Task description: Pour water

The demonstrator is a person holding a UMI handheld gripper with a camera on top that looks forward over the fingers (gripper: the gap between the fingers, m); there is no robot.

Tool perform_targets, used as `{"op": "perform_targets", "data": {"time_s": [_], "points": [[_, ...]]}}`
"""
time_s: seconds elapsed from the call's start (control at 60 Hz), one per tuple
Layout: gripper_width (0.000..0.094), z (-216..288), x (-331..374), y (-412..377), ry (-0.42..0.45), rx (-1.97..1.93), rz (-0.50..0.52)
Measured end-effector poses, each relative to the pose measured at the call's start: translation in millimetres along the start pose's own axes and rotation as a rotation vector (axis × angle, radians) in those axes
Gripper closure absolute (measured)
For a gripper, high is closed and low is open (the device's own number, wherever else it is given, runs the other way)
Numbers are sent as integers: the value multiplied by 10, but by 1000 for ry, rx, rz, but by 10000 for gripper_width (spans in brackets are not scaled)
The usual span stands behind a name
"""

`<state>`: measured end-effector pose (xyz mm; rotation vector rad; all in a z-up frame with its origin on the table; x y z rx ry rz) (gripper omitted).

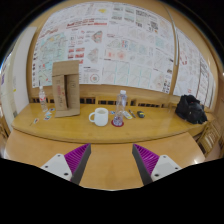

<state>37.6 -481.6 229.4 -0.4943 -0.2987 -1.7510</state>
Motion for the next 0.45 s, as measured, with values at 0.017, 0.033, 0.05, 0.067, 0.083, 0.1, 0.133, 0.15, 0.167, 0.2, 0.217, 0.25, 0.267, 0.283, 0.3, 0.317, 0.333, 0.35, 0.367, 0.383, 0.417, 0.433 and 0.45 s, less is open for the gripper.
{"op": "perform_targets", "data": {"time_s": [0.017, 0.033, 0.05, 0.067, 0.083, 0.1, 0.133, 0.15, 0.167, 0.2, 0.217, 0.25, 0.267, 0.283, 0.3, 0.317, 0.333, 0.35, 0.367, 0.383, 0.417, 0.433, 0.45], "points": [[81, -21, 79, -9, 3, 2, 0], [82, -40, 156, -19, 6, 4, -1], [82, -59, 227, -26, 10, 7, -2], [83, -35, 266, 10, 11, 13, 1], [84, -52, 336, 1, 14, 16, 2], [86, -76, 405, -19, 16, 18, 3], [84, -106, 506, -29, 16, 15, 7], [83, -120, 550, -27, 17, 13, 6], [81, -133, 592, -24, 18, 11, 4], [84, -139, 652, -4, 20, 5, 0], [83, -146, 690, -3, 21, 1, -2], [83, -155, 755, 4, 23, -6, -8], [82, -159, 784, 7, 23, -8, -9], [85, -162, 808, 8, 22, -10, -9], [83, -164, 832, 7, 21, -12, -8], [84, -169, 852, 3, 20, -13, -6], [85, -173, 871, -3, 19, -15, -4], [83, -174, 892, -7, 16, -16, -2], [85, -174, 913, -13, 12, -19, 0], [86, -178, 933, -19, 10, -21, 1], [82, -156, 964, -22, 7, -28, 2], [84, -153, 968, -19, 11, -30, 3], [83, -144, 977, -18, 15, -33, 3]]}}
Point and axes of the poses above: the point between the fingertips, and its own axes, seen from behind it with the camera up: y to the right, z up, x backward, against the way the camera looks, the point moved 10 cm from there along x, backward, against the way the camera looks, and after that the axes turned 11 degrees about -x, right-handed, at the moved point
